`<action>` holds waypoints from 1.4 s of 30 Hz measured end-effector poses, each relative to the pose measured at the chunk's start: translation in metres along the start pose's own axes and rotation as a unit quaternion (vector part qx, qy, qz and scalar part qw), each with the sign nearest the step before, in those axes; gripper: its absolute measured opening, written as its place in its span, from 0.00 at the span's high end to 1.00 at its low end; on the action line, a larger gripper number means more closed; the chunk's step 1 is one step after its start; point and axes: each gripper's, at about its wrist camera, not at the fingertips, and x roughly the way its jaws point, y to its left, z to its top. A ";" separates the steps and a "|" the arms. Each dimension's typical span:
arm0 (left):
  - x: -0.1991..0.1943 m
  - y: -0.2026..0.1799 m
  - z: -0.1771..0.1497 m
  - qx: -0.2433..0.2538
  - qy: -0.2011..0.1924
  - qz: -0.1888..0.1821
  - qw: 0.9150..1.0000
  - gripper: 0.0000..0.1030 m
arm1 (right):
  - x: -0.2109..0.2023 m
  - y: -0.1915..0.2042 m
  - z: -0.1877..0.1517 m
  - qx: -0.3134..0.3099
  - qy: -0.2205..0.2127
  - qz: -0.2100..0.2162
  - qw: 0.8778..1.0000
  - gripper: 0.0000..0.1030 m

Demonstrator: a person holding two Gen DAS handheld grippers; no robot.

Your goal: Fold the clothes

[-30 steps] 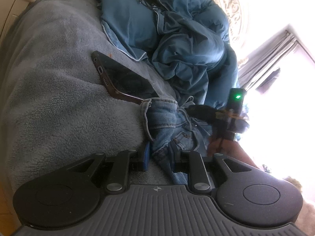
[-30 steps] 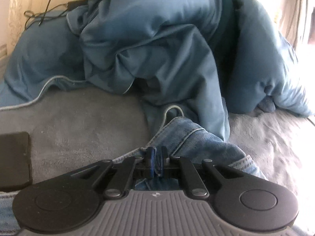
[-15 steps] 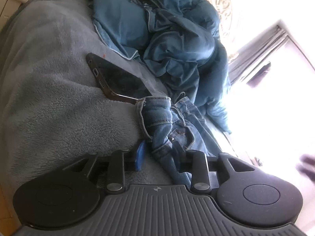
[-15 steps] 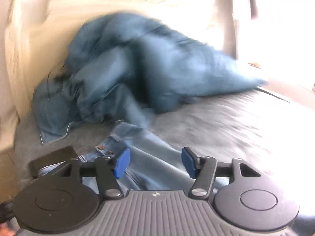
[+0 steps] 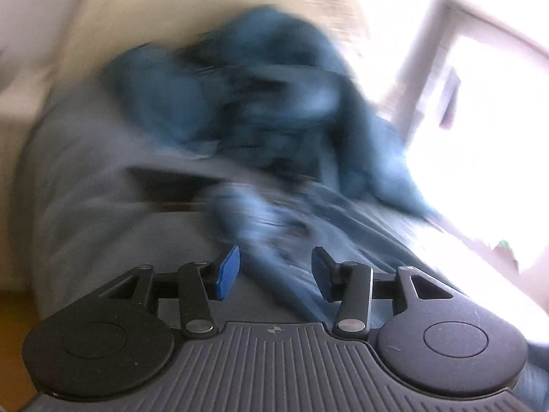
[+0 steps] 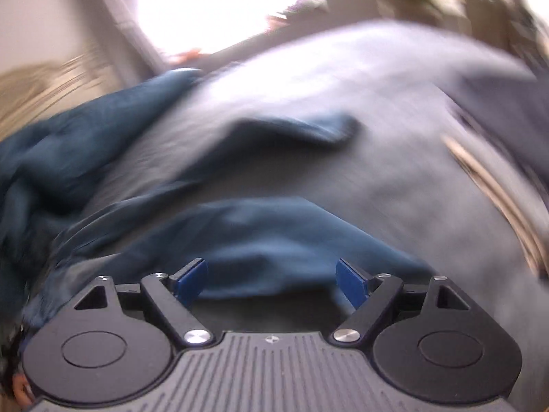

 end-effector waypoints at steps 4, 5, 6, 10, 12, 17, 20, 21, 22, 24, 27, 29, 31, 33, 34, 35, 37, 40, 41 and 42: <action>-0.013 -0.066 -0.007 0.108 0.049 -0.144 0.982 0.41 | 0.010 -0.029 0.004 0.001 -0.005 -0.018 1.000 0.18; -0.014 -0.083 -0.008 0.132 0.064 -0.181 0.973 0.37 | 0.013 -0.030 0.007 -0.011 -0.011 -0.019 1.000 0.18; -0.015 -0.099 -0.009 0.156 0.078 -0.217 0.961 0.34 | 0.016 -0.031 0.012 -0.029 -0.017 -0.017 0.999 0.18; 0.005 -0.164 -0.011 0.207 0.142 -0.296 0.921 0.34 | 0.044 -0.020 0.034 -0.149 -0.046 -0.008 0.988 0.18; 0.020 -0.195 -0.016 0.241 0.159 -0.322 0.902 0.34 | 0.066 -0.016 0.042 -0.193 -0.029 -0.002 0.981 0.18; 0.063 -0.265 -0.046 0.359 0.211 -0.331 0.847 0.34 | 0.121 -0.012 0.055 -0.251 0.041 0.021 0.967 0.19; 0.077 -0.283 -0.064 0.386 0.232 -0.333 0.828 0.40 | 0.134 -0.014 0.051 -0.262 0.090 0.039 0.960 0.39; 0.078 -0.285 -0.069 0.386 0.239 -0.334 0.826 0.47 | 0.134 -0.012 0.048 -0.272 0.095 0.039 0.957 0.46; 0.078 -0.284 -0.072 0.385 0.243 -0.334 0.826 0.52 | 0.133 -0.009 0.045 -0.285 0.096 0.041 0.953 0.66; 0.077 -0.283 -0.079 0.382 0.250 -0.333 0.825 0.79 | 0.125 0.004 0.041 -0.309 0.084 0.028 0.947 0.88; 0.064 -0.284 -0.073 0.385 0.222 -0.340 0.829 0.95 | 0.102 0.027 0.045 -0.350 0.028 0.014 0.936 0.94; 0.050 -0.283 -0.057 0.376 0.195 -0.349 0.836 0.97 | 0.074 0.044 0.051 -0.391 -0.039 0.004 0.920 0.98; 0.030 -0.274 -0.036 0.359 0.163 -0.369 0.842 0.98 | 0.039 0.056 0.053 -0.432 -0.117 -0.010 0.894 1.00; 0.004 -0.259 -0.018 0.349 0.131 -0.394 0.840 0.98 | 0.002 0.058 0.049 -0.455 -0.178 -0.023 0.872 1.00; -0.009 -0.251 -0.013 0.352 0.117 -0.405 0.836 0.98 | -0.013 0.056 0.045 -0.459 -0.193 -0.025 0.867 1.00; -0.021 -0.243 -0.010 0.357 0.107 -0.414 0.830 0.98 | -0.027 0.051 0.038 -0.460 -0.198 -0.024 0.866 1.00; -0.042 -0.228 -0.012 0.377 0.105 -0.427 0.815 0.98 | -0.043 0.038 0.024 -0.452 -0.183 -0.027 0.872 1.00; -0.063 -0.210 -0.027 0.409 0.117 -0.437 0.792 0.98 | -0.038 0.012 0.004 -0.423 -0.140 -0.023 0.895 0.99; -0.066 -0.204 -0.033 0.415 0.125 -0.440 0.786 0.98 | -0.032 0.005 0.001 -0.409 -0.123 -0.019 0.904 0.99; -0.068 -0.199 -0.038 0.419 0.135 -0.443 0.781 0.98 | -0.025 -0.001 -0.001 -0.393 -0.106 -0.015 0.913 0.99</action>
